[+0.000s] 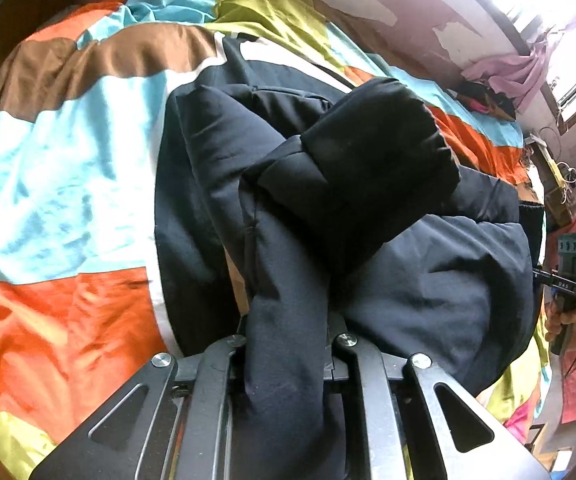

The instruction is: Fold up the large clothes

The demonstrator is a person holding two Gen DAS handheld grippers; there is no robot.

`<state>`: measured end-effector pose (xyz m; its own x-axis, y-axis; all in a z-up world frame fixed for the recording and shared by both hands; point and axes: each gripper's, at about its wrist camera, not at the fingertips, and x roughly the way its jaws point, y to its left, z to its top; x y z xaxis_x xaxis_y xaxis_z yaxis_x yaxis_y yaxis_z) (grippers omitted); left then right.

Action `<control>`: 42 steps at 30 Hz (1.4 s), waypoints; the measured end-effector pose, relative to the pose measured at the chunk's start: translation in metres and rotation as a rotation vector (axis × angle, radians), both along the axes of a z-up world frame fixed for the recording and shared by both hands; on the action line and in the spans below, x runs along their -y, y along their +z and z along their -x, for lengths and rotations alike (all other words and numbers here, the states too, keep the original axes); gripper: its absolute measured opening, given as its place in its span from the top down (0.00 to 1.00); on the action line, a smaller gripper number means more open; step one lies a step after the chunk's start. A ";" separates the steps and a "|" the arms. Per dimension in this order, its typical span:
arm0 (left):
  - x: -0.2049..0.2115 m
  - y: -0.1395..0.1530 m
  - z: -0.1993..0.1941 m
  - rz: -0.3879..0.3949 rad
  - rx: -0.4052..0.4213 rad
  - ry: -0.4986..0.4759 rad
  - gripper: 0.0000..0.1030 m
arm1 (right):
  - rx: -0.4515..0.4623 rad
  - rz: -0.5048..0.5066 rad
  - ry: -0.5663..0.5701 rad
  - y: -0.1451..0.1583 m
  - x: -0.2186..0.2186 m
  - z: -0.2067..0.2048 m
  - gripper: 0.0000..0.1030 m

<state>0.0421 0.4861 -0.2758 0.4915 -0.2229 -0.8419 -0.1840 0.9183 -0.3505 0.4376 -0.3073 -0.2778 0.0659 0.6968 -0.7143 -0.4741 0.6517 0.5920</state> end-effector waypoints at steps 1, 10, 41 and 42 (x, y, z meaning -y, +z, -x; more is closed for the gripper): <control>0.000 0.004 0.004 0.001 0.002 0.003 0.90 | 0.007 0.000 0.009 0.003 -0.002 0.000 0.86; 0.016 0.007 0.042 0.043 -0.042 -0.001 0.90 | 0.001 0.019 0.070 0.008 0.000 0.026 0.86; 0.056 0.081 0.095 0.160 -0.059 0.183 0.47 | -0.123 0.052 -0.182 0.048 0.022 0.085 0.25; 0.064 0.095 0.099 0.152 -0.051 0.182 0.46 | -0.104 0.041 -0.161 0.069 0.010 0.096 0.24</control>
<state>-0.0567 0.4226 -0.1805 0.4925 -0.2608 -0.8303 -0.3629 0.8056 -0.4683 0.3415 -0.3169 -0.2089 0.0981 0.6537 -0.7503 -0.2995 0.7384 0.6042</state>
